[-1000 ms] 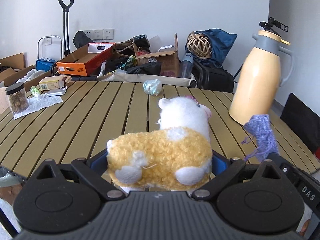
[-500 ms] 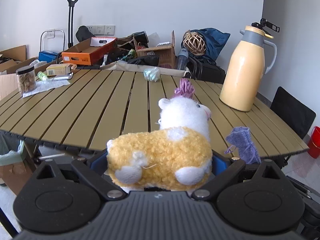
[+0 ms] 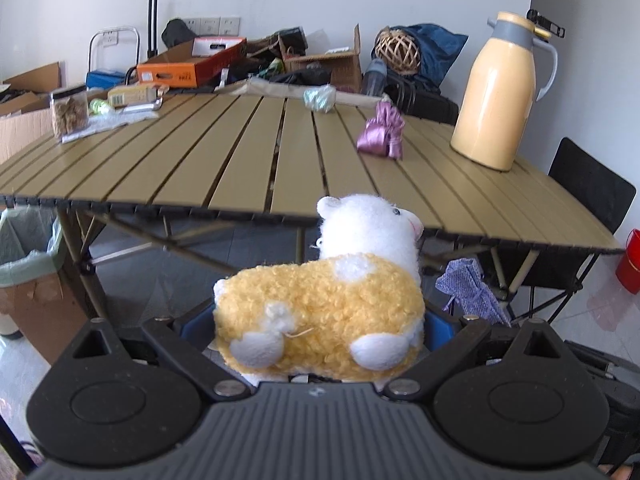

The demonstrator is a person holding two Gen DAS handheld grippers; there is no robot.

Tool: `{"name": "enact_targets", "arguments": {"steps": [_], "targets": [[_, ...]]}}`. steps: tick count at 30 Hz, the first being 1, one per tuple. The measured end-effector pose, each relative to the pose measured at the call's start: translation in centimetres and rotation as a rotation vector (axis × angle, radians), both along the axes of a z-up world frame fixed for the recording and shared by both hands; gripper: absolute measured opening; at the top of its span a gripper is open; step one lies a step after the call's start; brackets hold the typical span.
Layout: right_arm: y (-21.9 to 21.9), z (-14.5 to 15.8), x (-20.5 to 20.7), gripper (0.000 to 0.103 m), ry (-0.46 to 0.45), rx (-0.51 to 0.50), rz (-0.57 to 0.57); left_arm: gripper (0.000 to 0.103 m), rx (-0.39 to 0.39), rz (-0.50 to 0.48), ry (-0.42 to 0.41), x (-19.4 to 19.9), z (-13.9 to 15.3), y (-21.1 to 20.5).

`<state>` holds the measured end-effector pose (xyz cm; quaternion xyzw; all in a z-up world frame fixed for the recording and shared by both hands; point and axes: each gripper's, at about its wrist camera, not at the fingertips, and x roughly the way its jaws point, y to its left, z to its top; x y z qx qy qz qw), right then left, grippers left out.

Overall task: Collect trash
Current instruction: 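Carry the plush sheep and lilac pouch down toward the black bin with both tools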

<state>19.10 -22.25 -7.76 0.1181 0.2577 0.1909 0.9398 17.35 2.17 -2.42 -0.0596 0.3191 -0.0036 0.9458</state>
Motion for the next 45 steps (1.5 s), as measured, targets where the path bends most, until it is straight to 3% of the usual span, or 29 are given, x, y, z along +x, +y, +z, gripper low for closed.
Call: {"name": "enact_targets", "arguments": {"steps": [14, 23, 32, 45], "targets": [[1.7, -2.4, 0.4, 0.007, 0.092, -0.105, 0.004, 0.099, -0.035, 0.032, 0.128, 0.5, -6.3, 2.3], [2.3, -3.7, 1.4, 0.007, 0.134, -0.161, -0.013, 0.099, 0.023, 0.071, 0.209, 1.5, -9.2, 3.3], [2.2, -4.8, 2.6, 0.007, 0.179, -0.161, -0.048, 0.099, 0.058, 0.148, 0.269, 2.4, -11.0, 5.3], [2.1, -6.0, 4.5, 0.007, 0.233, -0.171, -0.072, 0.099, 0.085, 0.107, 0.344, 6.1, -11.8, 3.4]]}}
